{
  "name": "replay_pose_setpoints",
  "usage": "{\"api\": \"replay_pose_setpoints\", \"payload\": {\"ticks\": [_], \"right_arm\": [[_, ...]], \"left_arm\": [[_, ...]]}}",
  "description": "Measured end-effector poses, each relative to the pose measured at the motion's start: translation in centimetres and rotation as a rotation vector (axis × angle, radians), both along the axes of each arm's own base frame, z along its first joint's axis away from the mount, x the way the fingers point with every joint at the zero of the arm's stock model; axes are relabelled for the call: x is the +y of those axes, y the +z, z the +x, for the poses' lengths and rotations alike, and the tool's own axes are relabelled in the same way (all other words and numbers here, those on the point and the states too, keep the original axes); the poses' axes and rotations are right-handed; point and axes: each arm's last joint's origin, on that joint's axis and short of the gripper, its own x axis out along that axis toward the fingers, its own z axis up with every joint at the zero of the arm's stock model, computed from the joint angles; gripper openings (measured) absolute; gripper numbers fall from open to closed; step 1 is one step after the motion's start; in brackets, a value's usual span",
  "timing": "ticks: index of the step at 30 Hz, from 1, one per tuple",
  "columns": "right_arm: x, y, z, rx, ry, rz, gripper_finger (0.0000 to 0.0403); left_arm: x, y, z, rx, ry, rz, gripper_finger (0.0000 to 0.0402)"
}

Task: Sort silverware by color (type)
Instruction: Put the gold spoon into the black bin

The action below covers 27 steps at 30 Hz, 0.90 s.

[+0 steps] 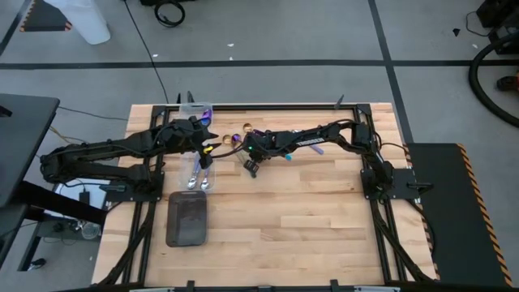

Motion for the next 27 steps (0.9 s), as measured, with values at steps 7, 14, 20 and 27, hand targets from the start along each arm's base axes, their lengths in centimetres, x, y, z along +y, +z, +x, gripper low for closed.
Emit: {"api": "replay_pose_setpoints", "payload": {"ticks": [7, 14, 20, 27], "right_arm": [[0.0, 0.0, -0.1, 0.016, 0.015, 0.000, 0.0043], [0.1, 0.1, -0.2, 0.041, 0.044, -0.013, 0.0017], [0.1, 0.1, -0.3, 0.050, 0.052, -0.011, 0.0016], [0.2, 1.7, -0.7, 0.032, 0.051, -0.008, 0.0030]], "left_arm": [[0.0, 0.0, 0.0, 0.002, 0.000, -0.001, 0.0157], [0.0, 0.0, 0.0, 0.003, 0.000, -0.001, 0.0157], [0.0, 0.0, 0.0, 0.003, 0.000, 0.000, 0.0157], [0.0, 0.0, 0.0, 0.004, 0.000, 0.000, 0.0157]]}}
